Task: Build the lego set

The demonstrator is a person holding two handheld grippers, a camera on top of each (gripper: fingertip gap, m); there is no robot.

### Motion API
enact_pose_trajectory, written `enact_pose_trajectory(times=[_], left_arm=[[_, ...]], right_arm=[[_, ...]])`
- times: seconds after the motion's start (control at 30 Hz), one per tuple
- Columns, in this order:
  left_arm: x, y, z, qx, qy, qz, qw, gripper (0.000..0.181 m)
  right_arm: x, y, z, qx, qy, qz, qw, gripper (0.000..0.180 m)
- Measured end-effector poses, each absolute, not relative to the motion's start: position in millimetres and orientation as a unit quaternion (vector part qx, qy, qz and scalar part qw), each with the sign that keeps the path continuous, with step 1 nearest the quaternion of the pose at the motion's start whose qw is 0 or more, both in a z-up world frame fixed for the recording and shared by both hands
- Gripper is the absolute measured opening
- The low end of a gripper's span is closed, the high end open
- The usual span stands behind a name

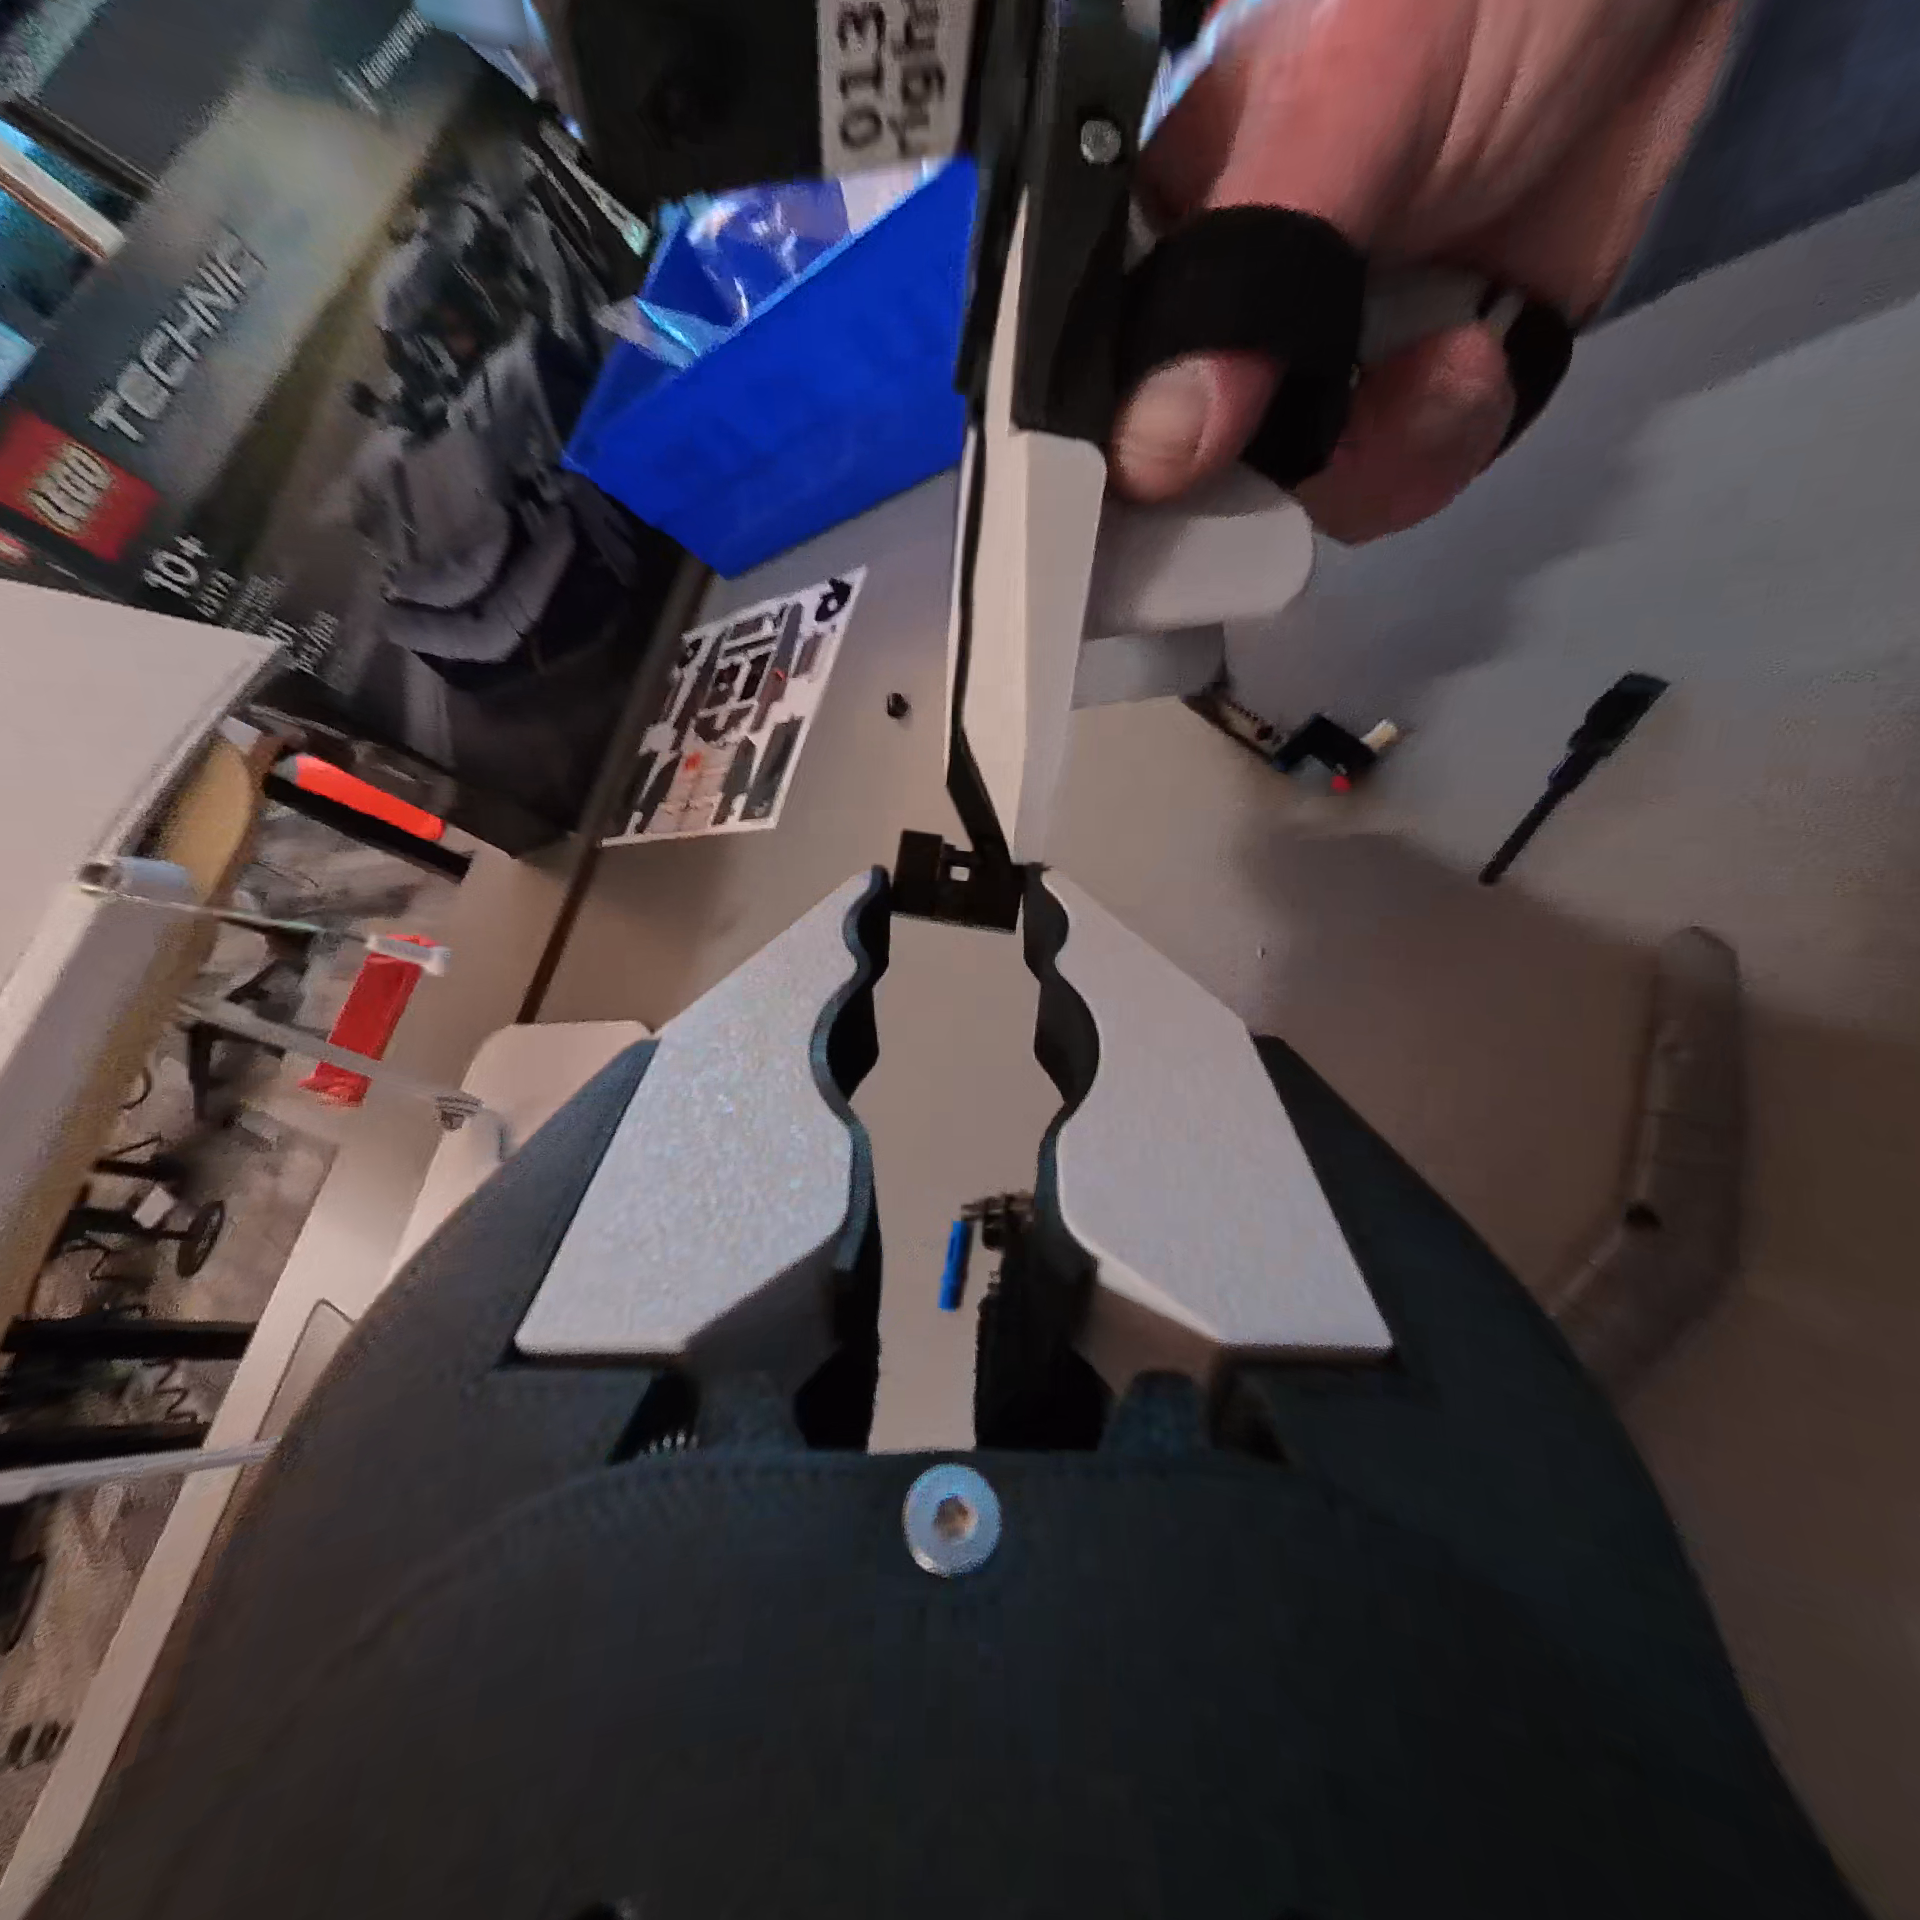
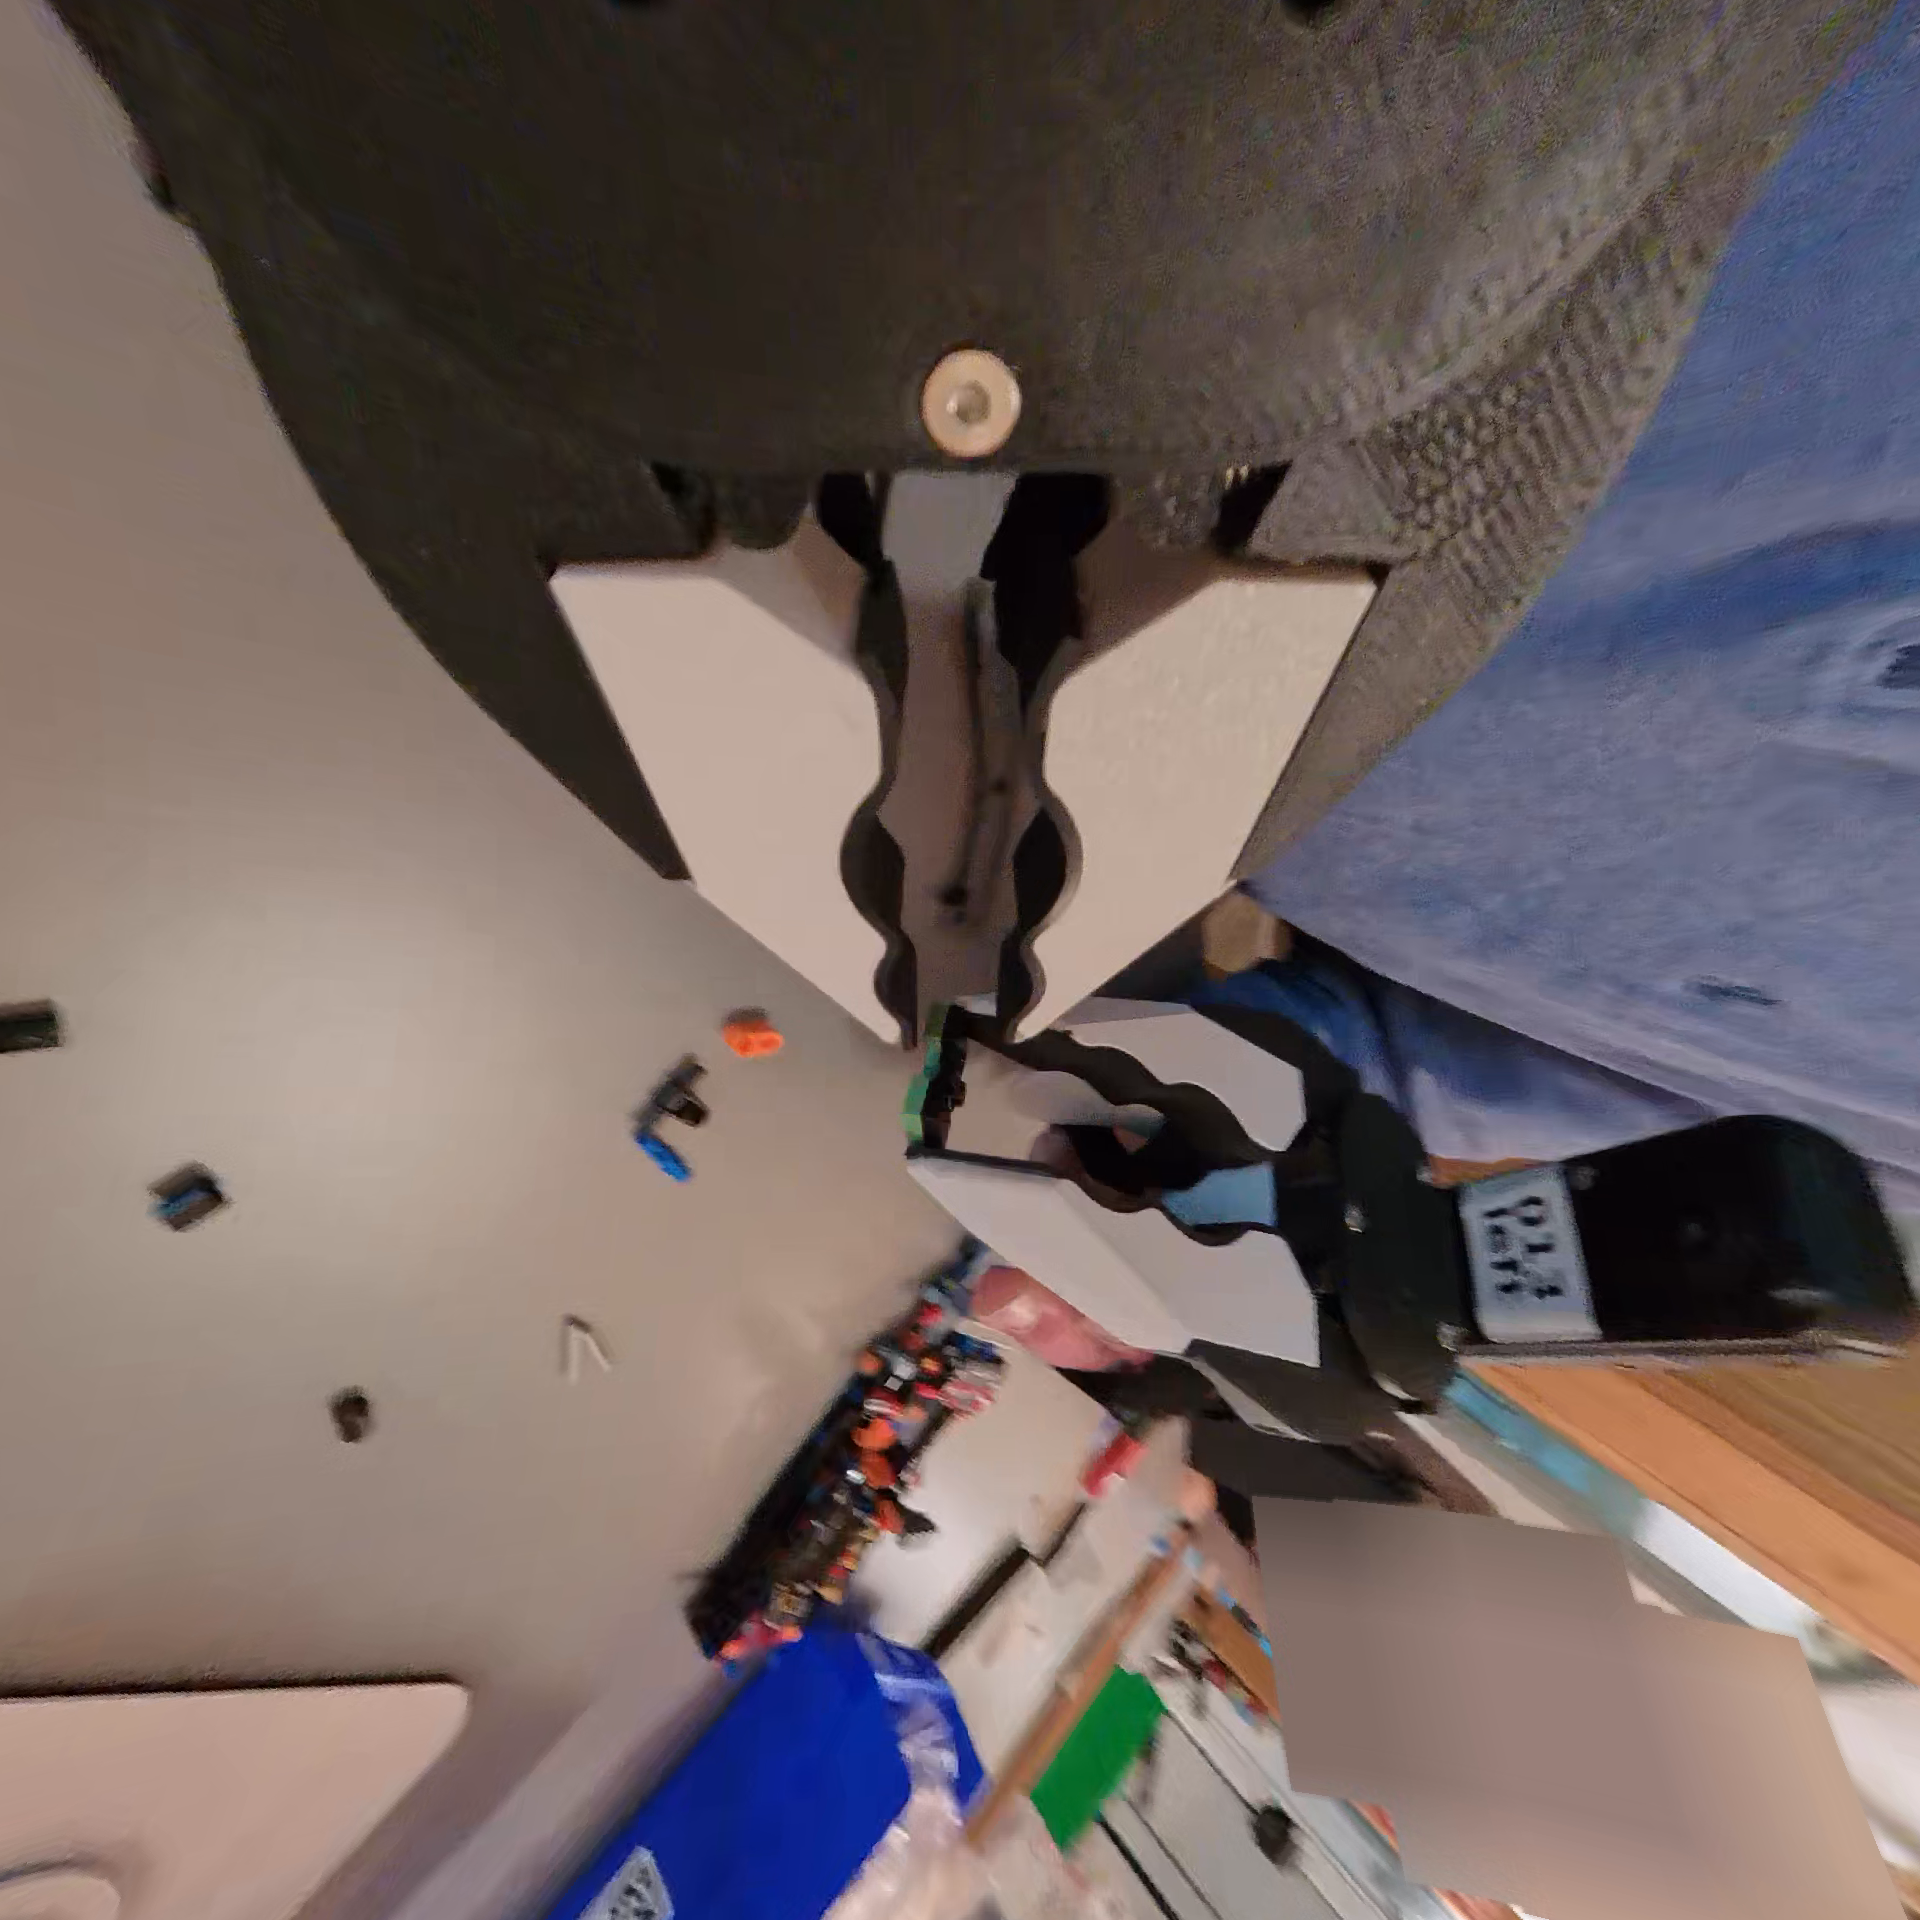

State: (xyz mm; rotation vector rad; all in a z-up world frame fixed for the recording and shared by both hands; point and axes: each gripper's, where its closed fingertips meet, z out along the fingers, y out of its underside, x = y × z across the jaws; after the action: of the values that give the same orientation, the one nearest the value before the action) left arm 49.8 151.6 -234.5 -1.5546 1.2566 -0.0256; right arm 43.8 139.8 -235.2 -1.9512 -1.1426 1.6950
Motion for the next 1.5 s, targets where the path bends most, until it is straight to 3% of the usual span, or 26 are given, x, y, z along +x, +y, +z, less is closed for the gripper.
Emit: enact_pose_trajectory(times=[0.23,0.37,0.47,0.77,1.1,1.3,1.5], left_arm=[[46,148,-216,-0.627,0.534,0.003,0.567,0.023],[49,143,-211,-0.618,0.538,0.005,0.573,0.023],[49,142,-207,-0.615,0.535,-0.002,0.58,0.023],[39,151,-196,-0.634,0.496,-0.019,0.592,0.028],[34,151,-174,-0.69,0.341,-0.326,0.549,0.029],[40,143,-173,-0.684,0.311,-0.421,0.508,0.018],[41,126,-173,-0.673,0.268,-0.508,0.466,0.019]], right_arm=[[38,133,-207,-0.636,-0.366,0.664,0.139,0.027],[30,128,-205,-0.632,-0.376,0.663,0.141,0.022],[27,130,-208,-0.636,-0.386,0.651,0.151,0.007],[24,141,-193,-0.615,-0.375,0.665,0.197,0.006],[24,147,-173,-0.578,-0.374,0.681,0.249,0.006],[23,143,-170,-0.566,-0.378,0.685,0.26,0.006],[23,128,-167,-0.554,-0.377,0.692,0.271,0.006]])
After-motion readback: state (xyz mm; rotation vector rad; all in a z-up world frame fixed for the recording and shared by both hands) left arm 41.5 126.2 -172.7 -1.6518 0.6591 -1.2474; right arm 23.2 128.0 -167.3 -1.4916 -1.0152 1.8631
